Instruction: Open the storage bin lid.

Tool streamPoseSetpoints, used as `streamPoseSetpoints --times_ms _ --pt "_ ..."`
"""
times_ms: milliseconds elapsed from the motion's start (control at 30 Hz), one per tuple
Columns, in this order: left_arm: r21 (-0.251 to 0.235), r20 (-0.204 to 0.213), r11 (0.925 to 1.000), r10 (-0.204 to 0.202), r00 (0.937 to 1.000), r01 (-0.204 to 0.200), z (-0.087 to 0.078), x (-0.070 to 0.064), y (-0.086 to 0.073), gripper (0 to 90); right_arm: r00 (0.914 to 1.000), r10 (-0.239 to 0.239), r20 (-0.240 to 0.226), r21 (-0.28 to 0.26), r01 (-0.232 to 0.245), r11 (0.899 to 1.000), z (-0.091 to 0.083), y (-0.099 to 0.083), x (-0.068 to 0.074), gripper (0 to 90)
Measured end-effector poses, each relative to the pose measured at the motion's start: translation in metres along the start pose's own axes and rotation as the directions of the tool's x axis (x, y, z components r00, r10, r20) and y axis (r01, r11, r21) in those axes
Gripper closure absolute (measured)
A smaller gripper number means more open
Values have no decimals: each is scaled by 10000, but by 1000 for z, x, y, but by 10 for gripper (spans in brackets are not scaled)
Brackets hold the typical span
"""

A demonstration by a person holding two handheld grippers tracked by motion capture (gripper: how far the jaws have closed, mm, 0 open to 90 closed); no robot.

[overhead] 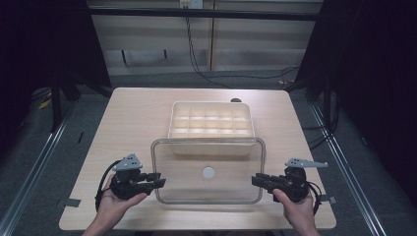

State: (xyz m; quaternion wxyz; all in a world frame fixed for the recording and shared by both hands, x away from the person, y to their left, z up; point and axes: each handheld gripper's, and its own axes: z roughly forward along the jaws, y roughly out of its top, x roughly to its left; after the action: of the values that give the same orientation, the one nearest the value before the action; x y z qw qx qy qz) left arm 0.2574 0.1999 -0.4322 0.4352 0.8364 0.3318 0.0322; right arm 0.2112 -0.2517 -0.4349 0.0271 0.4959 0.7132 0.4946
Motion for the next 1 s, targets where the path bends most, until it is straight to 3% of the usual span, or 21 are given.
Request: streamPoseSetpoints --times_ms 533,1000 --pt "225 58 9997 -79 10000 78 -2 -5 -9 665 9998 189 -36 296 -188 9994 1 -12 2 687" --pt "1003 27 9948 -193 9998 189 7 -6 -20 651 9993 382 31 896 -383 9952 9 -26 1 685"
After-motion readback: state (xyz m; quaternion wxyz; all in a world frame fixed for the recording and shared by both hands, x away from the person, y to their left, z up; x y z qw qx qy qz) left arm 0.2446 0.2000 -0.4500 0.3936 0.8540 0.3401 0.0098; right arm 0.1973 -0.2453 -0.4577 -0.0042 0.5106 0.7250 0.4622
